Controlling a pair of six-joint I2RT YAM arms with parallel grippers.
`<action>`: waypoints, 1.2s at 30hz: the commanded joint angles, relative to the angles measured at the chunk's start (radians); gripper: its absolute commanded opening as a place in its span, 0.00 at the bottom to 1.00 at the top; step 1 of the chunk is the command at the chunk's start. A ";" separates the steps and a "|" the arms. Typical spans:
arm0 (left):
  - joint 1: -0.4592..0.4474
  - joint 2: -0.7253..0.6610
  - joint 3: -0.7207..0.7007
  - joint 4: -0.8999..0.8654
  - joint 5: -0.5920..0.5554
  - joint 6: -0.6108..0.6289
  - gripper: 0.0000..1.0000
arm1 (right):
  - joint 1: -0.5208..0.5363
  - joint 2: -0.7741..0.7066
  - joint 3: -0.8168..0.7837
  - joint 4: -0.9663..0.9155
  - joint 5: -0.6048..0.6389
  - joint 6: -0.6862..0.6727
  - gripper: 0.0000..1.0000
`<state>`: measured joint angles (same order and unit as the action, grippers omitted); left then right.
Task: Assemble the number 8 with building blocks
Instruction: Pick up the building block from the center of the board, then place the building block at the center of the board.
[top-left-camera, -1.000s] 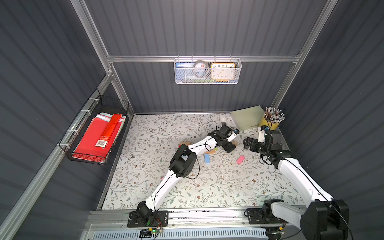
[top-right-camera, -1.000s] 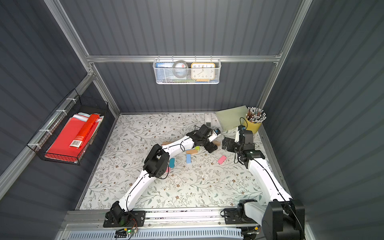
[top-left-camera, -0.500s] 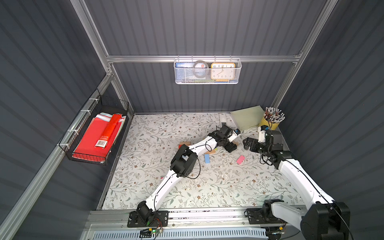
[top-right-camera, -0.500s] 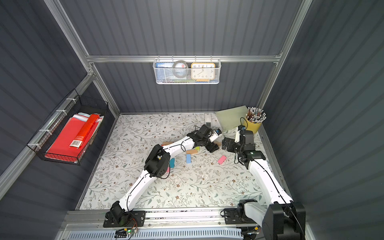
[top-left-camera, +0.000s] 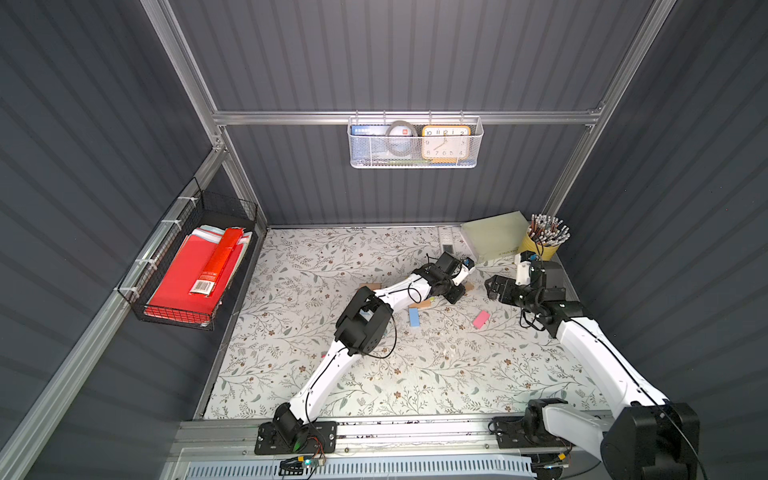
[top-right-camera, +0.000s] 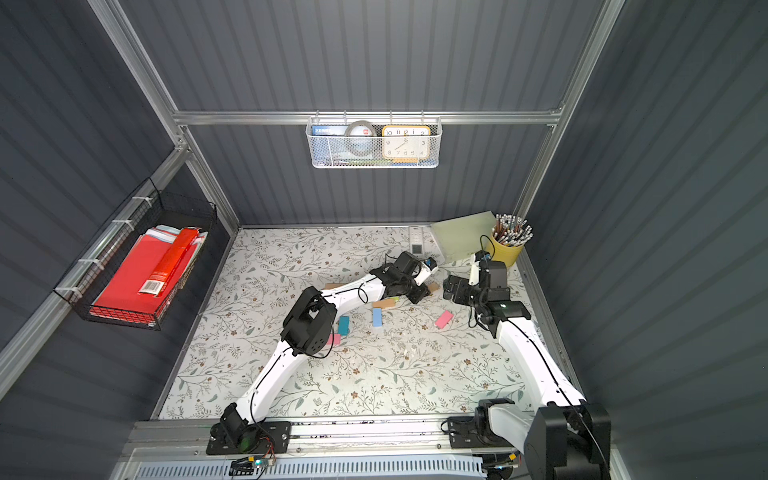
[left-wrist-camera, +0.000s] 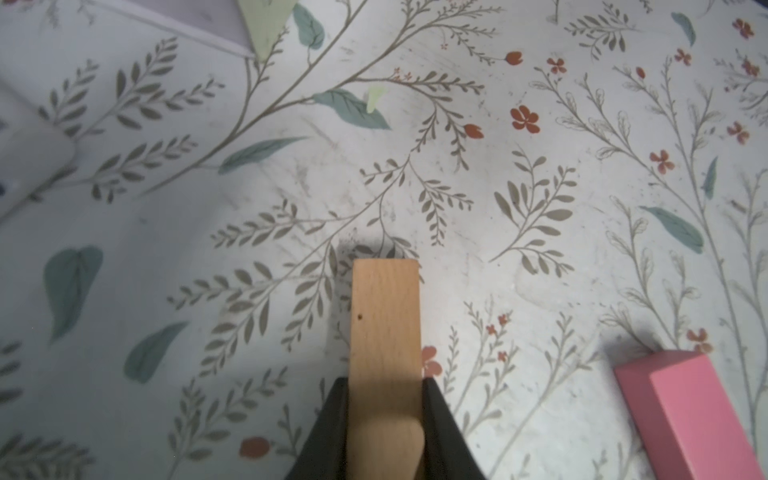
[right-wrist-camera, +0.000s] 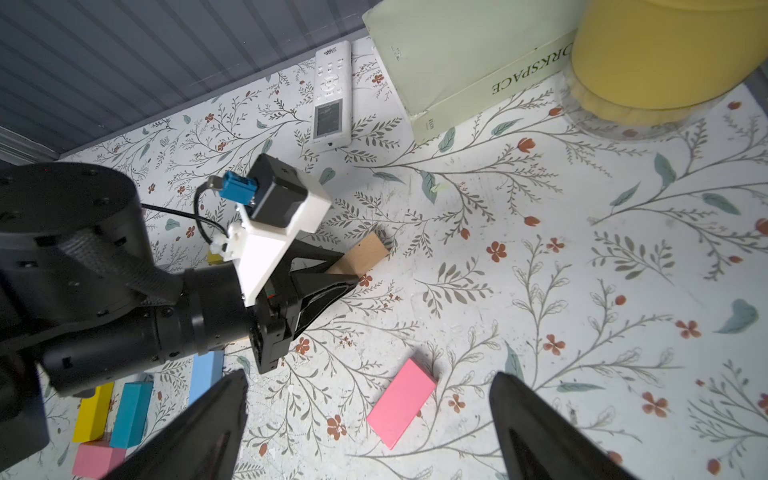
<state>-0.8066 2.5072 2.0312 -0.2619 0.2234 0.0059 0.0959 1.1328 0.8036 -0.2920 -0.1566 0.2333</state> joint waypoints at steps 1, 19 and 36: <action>-0.007 -0.136 -0.089 0.035 -0.020 -0.180 0.09 | -0.004 -0.012 -0.013 -0.021 0.005 0.028 0.95; -0.194 -0.660 -0.715 0.268 -0.488 -0.773 0.09 | -0.007 -0.162 -0.042 0.013 0.001 0.120 0.89; -0.318 -0.618 -0.912 0.378 -0.673 -1.060 0.10 | 0.000 -0.169 -0.092 -0.096 -0.173 0.130 0.86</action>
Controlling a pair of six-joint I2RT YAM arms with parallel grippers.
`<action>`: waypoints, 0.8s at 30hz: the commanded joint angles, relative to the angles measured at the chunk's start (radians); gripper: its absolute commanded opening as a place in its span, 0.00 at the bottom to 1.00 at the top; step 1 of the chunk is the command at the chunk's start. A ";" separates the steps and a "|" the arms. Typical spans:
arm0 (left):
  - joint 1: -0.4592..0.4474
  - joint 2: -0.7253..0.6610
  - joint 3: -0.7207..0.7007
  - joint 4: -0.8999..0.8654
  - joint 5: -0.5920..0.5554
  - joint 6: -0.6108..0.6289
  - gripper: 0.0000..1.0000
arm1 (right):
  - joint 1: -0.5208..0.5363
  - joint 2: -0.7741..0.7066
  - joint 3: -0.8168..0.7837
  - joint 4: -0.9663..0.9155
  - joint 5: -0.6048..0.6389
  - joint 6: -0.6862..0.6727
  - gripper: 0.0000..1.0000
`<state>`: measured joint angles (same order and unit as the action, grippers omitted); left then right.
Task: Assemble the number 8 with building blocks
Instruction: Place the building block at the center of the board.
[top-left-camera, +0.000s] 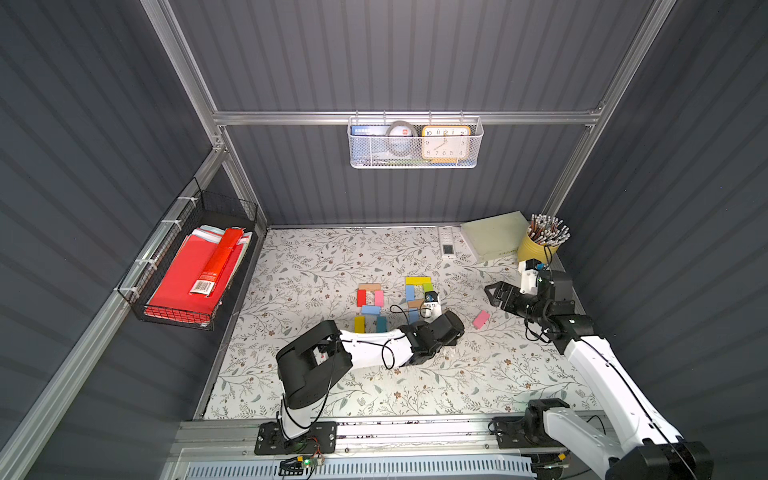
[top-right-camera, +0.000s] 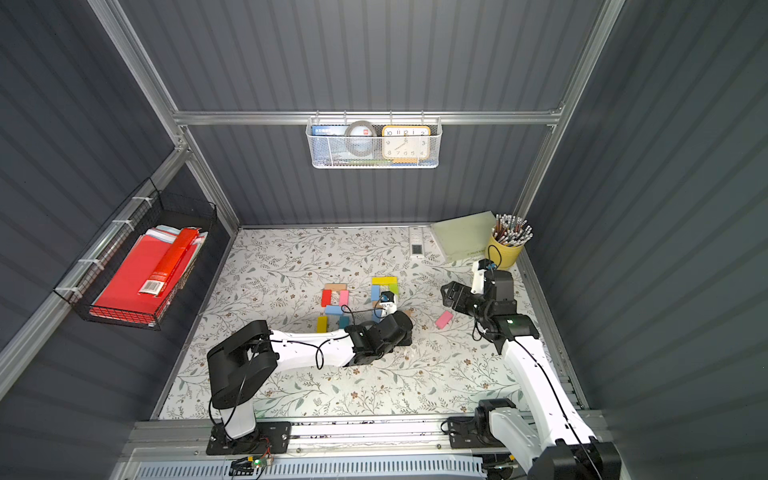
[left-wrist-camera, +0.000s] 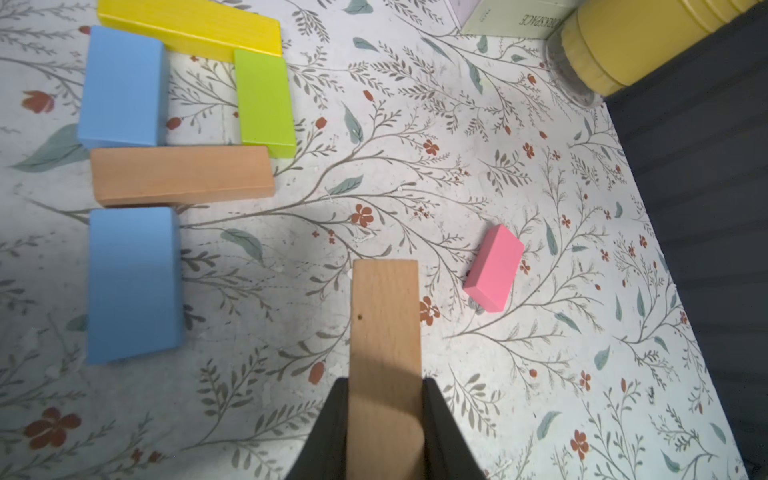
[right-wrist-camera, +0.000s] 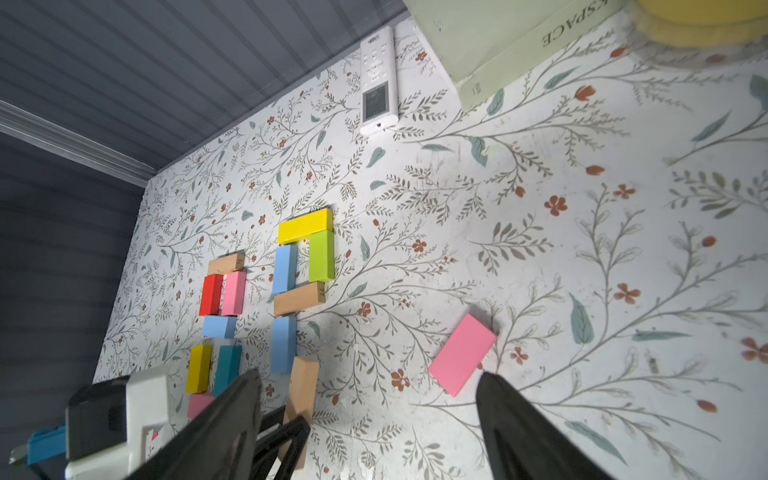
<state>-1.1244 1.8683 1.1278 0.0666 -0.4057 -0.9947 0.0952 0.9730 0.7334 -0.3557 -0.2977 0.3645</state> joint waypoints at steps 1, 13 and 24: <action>0.000 0.030 -0.002 0.051 -0.054 -0.059 0.10 | 0.001 -0.010 -0.026 -0.034 -0.035 -0.004 0.86; 0.003 0.162 0.069 0.025 -0.074 -0.042 0.15 | 0.005 -0.025 -0.093 -0.035 -0.041 -0.014 0.85; 0.039 0.190 0.067 0.064 -0.024 -0.025 0.35 | 0.006 0.018 -0.106 -0.022 -0.049 -0.001 0.85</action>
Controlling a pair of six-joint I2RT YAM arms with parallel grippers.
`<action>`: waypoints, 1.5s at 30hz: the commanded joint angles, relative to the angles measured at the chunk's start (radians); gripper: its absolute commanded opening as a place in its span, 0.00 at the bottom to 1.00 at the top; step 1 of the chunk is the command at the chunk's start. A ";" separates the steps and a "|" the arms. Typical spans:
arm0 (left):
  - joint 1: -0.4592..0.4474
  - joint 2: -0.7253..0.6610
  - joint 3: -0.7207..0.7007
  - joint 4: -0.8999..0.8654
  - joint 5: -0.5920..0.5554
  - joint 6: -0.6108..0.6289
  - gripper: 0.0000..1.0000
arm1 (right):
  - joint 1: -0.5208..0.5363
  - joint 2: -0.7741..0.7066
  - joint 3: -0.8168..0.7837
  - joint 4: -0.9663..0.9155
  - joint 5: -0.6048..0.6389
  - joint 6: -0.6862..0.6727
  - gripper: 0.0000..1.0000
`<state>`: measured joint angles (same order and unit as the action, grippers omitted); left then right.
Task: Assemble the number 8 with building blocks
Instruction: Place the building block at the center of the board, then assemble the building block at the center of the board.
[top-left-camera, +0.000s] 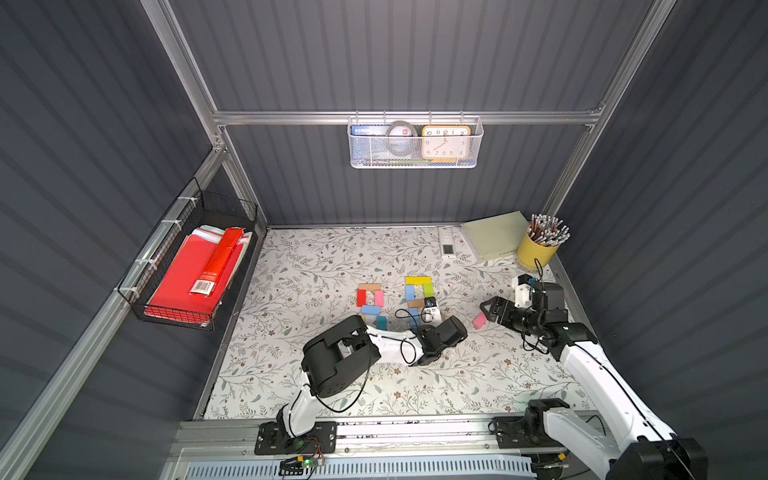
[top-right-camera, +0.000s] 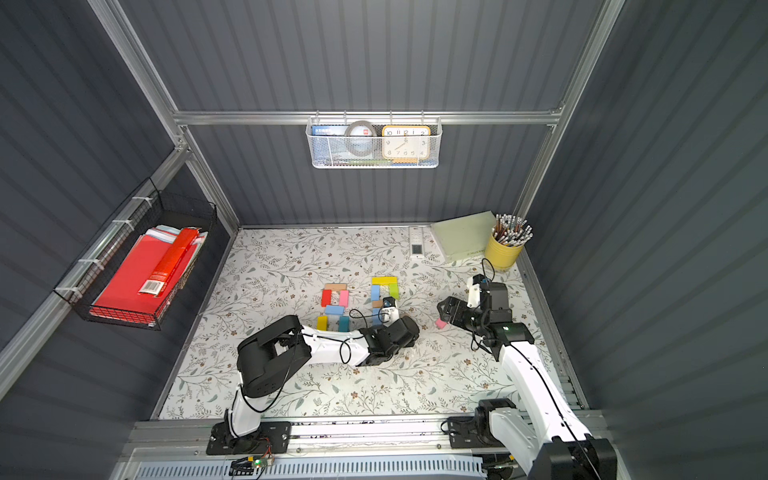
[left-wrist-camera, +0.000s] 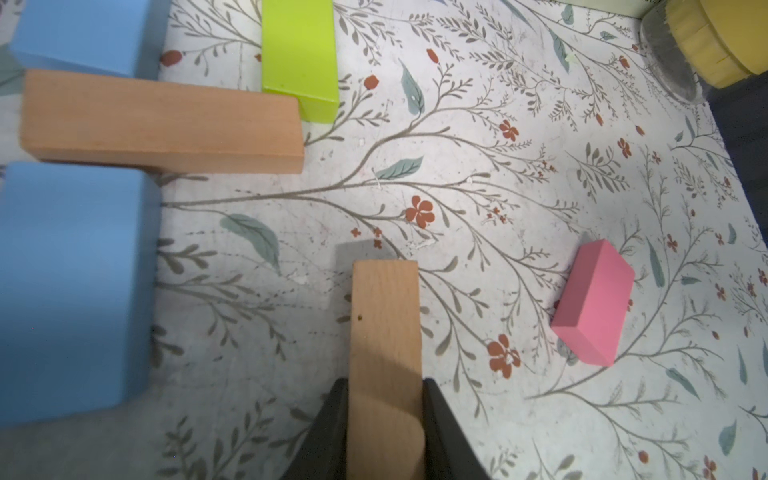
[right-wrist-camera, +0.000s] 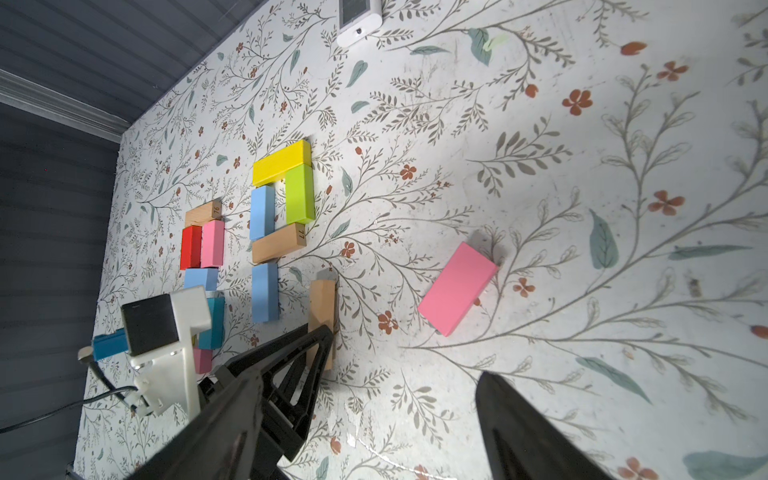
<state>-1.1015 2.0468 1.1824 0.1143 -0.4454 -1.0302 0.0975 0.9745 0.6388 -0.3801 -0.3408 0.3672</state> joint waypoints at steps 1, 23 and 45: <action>0.018 0.004 0.010 0.022 0.019 0.016 0.39 | 0.005 0.020 -0.012 0.002 -0.001 -0.005 0.85; 0.252 -0.409 -0.004 -0.035 0.011 0.272 0.99 | 0.263 0.144 0.087 -0.003 0.290 0.100 0.83; 0.526 -0.537 -0.100 -0.037 0.201 0.617 0.99 | 0.594 0.710 0.324 0.001 0.511 0.233 0.62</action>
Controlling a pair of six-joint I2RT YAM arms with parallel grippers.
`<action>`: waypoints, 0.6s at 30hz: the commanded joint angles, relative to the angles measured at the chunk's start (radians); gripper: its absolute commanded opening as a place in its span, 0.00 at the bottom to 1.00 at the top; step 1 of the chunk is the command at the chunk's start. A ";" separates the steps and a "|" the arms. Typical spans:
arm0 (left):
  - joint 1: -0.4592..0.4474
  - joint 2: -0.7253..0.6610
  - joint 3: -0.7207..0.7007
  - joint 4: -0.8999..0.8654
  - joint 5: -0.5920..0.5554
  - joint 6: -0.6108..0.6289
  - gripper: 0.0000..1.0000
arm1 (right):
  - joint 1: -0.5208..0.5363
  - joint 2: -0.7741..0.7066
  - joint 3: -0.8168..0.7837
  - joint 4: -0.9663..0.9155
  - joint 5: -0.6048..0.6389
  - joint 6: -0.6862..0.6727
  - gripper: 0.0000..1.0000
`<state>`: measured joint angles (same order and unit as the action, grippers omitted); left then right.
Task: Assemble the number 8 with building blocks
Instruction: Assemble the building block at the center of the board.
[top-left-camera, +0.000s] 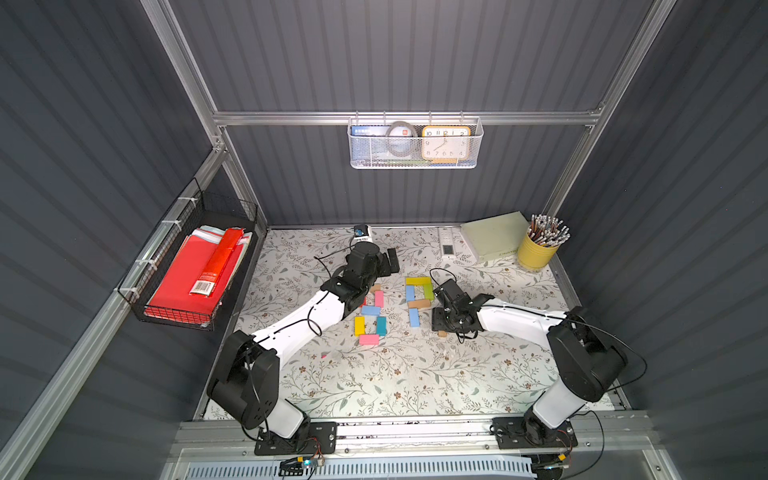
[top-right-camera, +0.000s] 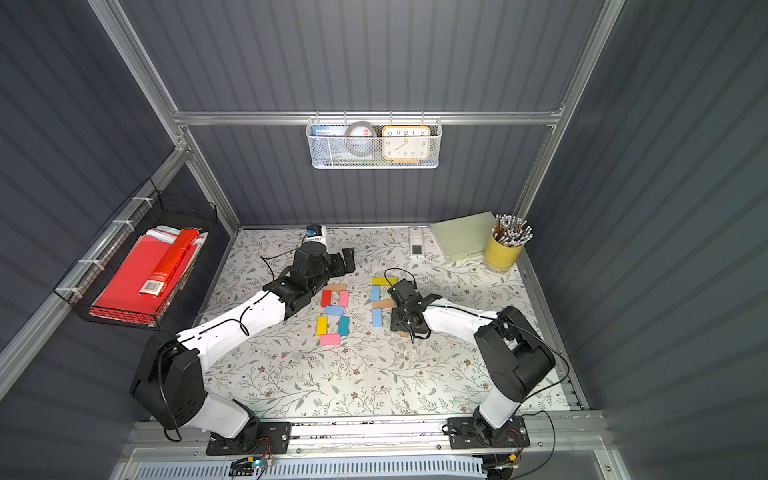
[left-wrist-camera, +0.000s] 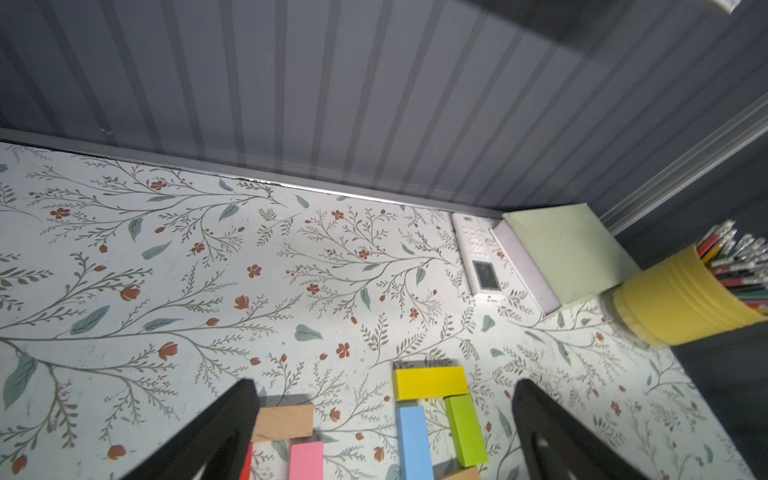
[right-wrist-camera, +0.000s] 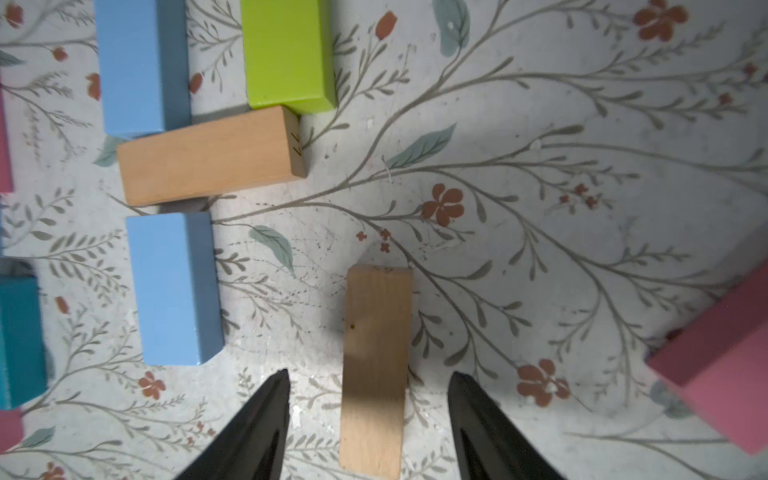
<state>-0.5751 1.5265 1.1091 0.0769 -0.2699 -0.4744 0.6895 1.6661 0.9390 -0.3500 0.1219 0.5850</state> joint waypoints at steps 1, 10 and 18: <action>0.001 -0.017 -0.032 0.006 0.026 0.067 1.00 | 0.005 0.025 0.025 -0.028 0.050 0.013 0.59; 0.000 -0.030 -0.068 0.016 0.058 0.103 0.99 | 0.014 0.082 0.041 0.003 0.025 -0.002 0.41; 0.001 -0.051 -0.091 0.025 0.048 0.108 0.99 | 0.019 0.137 0.093 0.011 0.021 -0.019 0.25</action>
<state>-0.5751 1.5238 1.0336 0.0879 -0.2276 -0.3916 0.7006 1.7653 1.0012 -0.3531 0.1551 0.5755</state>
